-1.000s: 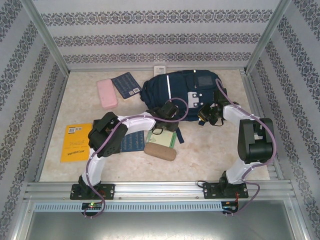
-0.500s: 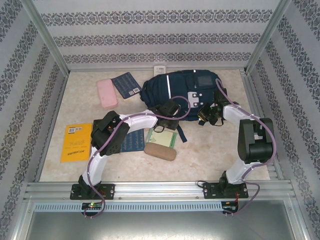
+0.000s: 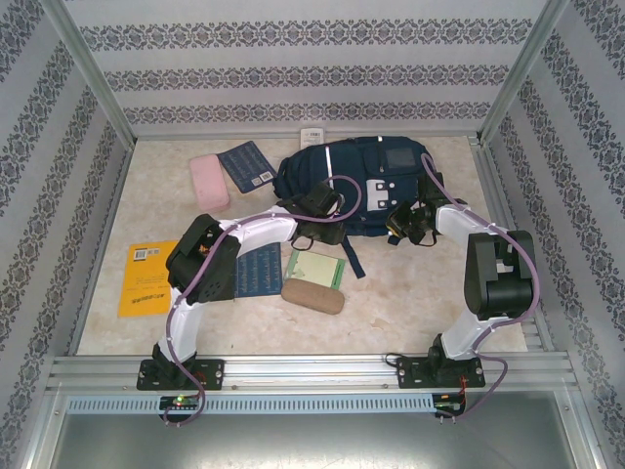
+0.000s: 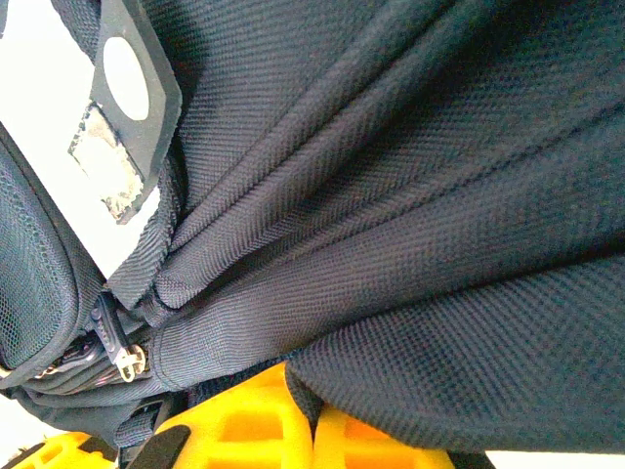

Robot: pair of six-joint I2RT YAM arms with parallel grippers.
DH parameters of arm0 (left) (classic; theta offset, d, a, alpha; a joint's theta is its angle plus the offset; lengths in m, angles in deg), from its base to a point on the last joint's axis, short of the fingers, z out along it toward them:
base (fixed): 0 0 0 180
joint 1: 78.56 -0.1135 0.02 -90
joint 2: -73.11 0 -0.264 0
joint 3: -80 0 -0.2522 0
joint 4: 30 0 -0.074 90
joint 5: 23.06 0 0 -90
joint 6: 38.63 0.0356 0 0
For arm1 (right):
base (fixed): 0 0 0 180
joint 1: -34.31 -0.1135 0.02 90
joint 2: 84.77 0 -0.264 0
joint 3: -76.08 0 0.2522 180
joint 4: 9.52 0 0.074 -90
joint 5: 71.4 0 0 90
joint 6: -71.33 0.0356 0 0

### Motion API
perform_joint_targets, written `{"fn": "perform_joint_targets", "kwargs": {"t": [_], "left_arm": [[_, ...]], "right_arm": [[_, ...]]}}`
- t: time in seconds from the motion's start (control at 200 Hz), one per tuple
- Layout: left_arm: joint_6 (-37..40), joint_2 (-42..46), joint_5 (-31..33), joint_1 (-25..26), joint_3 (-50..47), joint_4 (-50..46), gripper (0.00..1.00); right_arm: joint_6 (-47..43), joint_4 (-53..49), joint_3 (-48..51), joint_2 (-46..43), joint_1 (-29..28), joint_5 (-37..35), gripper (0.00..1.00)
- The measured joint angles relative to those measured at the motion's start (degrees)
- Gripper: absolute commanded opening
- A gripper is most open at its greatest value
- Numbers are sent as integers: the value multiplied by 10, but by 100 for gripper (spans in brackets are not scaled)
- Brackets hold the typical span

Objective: Pack books, pencil case, and school supplies into a backpack

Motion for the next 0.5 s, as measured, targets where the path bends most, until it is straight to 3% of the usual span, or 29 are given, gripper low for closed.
{"fn": "perform_joint_targets", "kwargs": {"t": [0.5], "left_arm": [[-27,-37,-17,7,27,-3,40]], "right_arm": [[0,0,0,0,0,0,0]]}}
